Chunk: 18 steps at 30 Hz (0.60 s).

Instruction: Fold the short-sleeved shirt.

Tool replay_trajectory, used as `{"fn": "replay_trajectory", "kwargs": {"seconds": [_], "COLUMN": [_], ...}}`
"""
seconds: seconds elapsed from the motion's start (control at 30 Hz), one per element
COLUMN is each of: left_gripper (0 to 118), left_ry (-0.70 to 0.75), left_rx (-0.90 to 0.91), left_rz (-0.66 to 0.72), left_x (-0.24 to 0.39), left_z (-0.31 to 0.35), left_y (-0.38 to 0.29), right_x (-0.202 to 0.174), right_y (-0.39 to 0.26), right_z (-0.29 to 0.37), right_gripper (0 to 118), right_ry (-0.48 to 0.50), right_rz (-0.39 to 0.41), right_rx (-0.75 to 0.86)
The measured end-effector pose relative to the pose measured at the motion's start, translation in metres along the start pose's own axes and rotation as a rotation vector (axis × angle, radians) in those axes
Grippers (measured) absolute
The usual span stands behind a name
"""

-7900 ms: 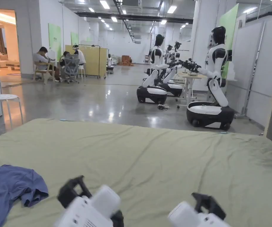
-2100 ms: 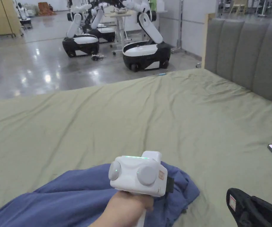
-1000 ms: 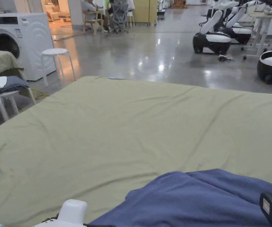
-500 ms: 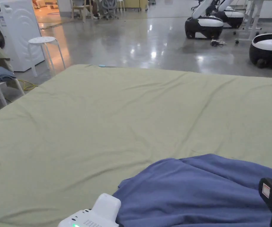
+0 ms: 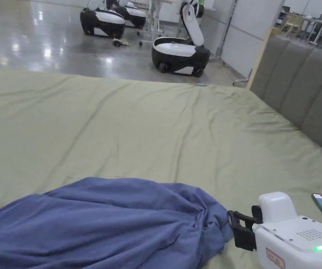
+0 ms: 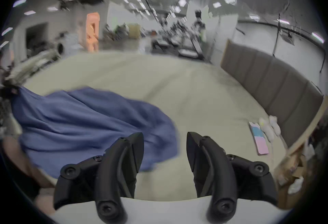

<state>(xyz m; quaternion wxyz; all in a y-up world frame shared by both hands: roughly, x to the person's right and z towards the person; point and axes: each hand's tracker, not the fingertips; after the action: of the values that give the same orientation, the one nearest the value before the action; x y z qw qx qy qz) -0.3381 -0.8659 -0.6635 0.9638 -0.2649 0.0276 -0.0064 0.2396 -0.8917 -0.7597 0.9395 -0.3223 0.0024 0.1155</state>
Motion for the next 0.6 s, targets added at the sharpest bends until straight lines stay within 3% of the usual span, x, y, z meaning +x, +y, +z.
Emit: {"fn": "replay_trajectory", "kwargs": {"seconds": [0.03,0.07,0.17,0.27,0.33,0.4,0.43,0.5,0.6], "left_gripper": [3,3,3,3,3,3,3,3,3], "left_ry": [0.024,0.012,-0.033,-0.031,-0.035,-0.053,-0.058,-0.063,-0.074], "left_rx": [-0.003,-0.012,-0.034,-0.044,-0.053,-0.058,-0.060,-0.056,-0.050], "left_rz": [-0.025,-0.005,0.074,0.049,0.029,0.034,0.039,0.044,0.046], "left_x": [0.001,0.004,0.004,0.011,0.018,0.020,0.020,0.020,0.020], "left_z": [-0.004,-0.009,-0.017,-0.019,-0.017,-0.017,-0.017,-0.015,-0.013], "left_y": [0.003,0.005,0.009,0.010,0.010,0.011,0.012,0.012,0.012], "right_x": [0.013,0.024,0.044,0.035,0.025,0.020,0.016,0.009,0.002], "right_y": [0.000,0.001,-0.002,-0.009,-0.007,-0.005,-0.003,0.001,0.006], "right_z": [-0.025,-0.047,-0.106,-0.129,-0.121,-0.105,-0.098,-0.091,-0.095], "right_gripper": [54,54,55,55,56,56,56,57,75], "right_ry": [-0.053,-0.057,0.049,0.076,0.046,0.173,0.191,0.148,0.152], "right_rz": [-0.010,-0.072,-0.231,-0.285,-0.222,-0.242,-0.268,-0.243,-0.218], "right_rx": [-0.052,-0.095,-0.172,-0.256,-0.196,-0.144,-0.115,-0.096,-0.105]}}
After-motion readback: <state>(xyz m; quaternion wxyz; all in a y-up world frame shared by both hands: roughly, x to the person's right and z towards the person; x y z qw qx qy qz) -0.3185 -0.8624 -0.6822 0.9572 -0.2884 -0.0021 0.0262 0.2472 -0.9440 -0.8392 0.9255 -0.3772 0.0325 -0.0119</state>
